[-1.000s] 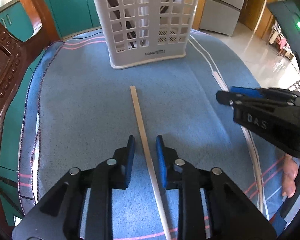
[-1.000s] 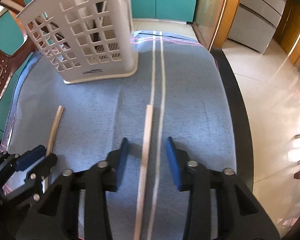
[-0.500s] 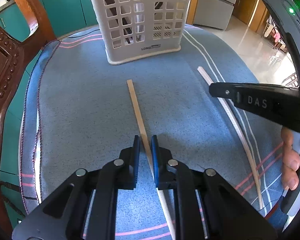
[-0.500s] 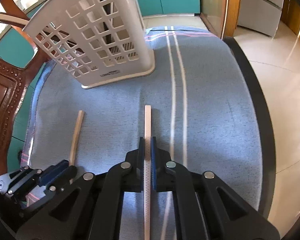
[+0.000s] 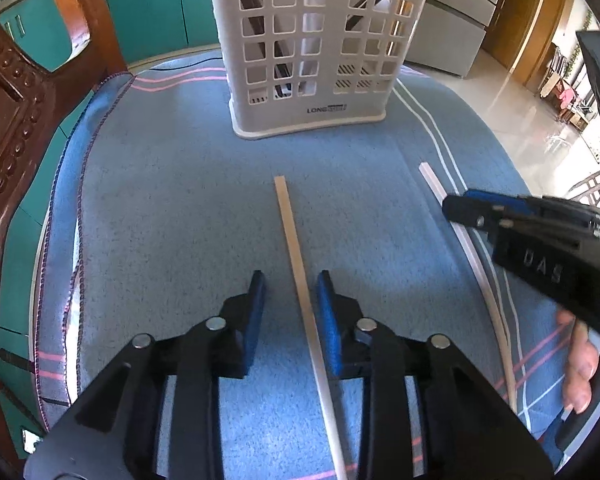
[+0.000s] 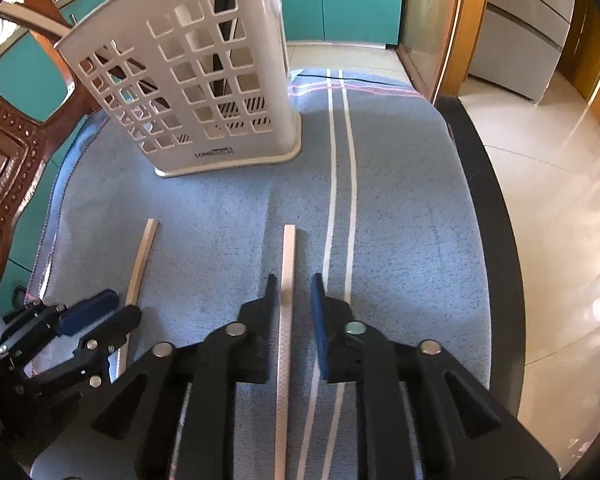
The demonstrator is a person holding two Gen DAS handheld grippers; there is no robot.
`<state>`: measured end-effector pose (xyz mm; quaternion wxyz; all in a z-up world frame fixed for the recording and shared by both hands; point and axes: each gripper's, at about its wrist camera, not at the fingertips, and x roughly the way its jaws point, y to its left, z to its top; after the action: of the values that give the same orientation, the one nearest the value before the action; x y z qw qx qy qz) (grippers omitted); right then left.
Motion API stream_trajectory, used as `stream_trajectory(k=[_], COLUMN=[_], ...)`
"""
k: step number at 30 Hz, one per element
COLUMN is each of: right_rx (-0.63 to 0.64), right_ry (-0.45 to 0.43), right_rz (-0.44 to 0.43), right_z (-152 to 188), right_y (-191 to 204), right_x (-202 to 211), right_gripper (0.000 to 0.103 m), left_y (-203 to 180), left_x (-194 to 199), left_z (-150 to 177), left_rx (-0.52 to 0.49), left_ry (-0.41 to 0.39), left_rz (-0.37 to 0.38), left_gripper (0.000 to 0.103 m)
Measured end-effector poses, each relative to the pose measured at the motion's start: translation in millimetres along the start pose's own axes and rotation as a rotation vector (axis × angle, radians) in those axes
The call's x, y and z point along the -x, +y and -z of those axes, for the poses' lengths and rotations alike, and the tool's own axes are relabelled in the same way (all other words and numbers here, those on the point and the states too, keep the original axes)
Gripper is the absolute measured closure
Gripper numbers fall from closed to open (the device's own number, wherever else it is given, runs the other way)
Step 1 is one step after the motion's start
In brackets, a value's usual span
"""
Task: Organize utensils
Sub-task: 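Grasp a light wooden chopstick with the left tool while the right tool grasps a white one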
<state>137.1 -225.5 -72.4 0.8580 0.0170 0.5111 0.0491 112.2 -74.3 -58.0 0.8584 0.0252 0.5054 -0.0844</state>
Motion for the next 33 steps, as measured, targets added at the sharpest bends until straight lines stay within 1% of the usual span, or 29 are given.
stream_trajectory(k=[2,7,8,9,11,13,15,21,24,27,33], right_rx=[0.002,-0.002,0.000,0.004,0.009,0.015,0.019,0.014,0.044,0.063,0.065], right_ry=[0.014,0.017,0.017,0.016,0.016,0.018,0.017,0.010,-0.002,-0.006,-0.008], right_rz=[0.012,-0.009,-0.012,-0.013,-0.014,-0.015,-0.019,0.002,0.022,0.038,0.042], right_z=[1,5,6,7,8,8,9,8,11,12,13], right_y=[0,-5,-5,-5,-4,-1,4,13,16,23,24], right_x=[-4,-6,-6,-6,-6,-6,-7,-9,-9,-11,-10], right_gripper=[0.082,0.079,0.079,0.077,0.073,0.065,0.061,0.061,0.061,0.061,0.061], left_y=[-4,-7,-7,-7,-6,-3,-3,0,2,2,4], left_x=[-1,-2,-2,-3,-3,-3,-3,-2,-3,-3,-3], left_z=[-1,-2,-2,-2,-1,-1,1,2,2,3,2], left_rx=[-0.009,-0.003,-0.004,-0.005,-0.001,0.006,0.003,0.002,0.001,0.005,0.011], left_ry=[-0.002,0.000,-0.001,-0.002,-0.003,-0.004,-0.003,-0.002,-0.001,0.000,0.001], left_rz=[-0.012,-0.019,-0.020,-0.025,-0.033,-0.031,-0.031,-0.029,-0.031,-0.039,-0.047], left_gripper=[0.067,0.065,0.063,0.062,0.054,0.053,0.053,0.050,0.049,0.046,0.043])
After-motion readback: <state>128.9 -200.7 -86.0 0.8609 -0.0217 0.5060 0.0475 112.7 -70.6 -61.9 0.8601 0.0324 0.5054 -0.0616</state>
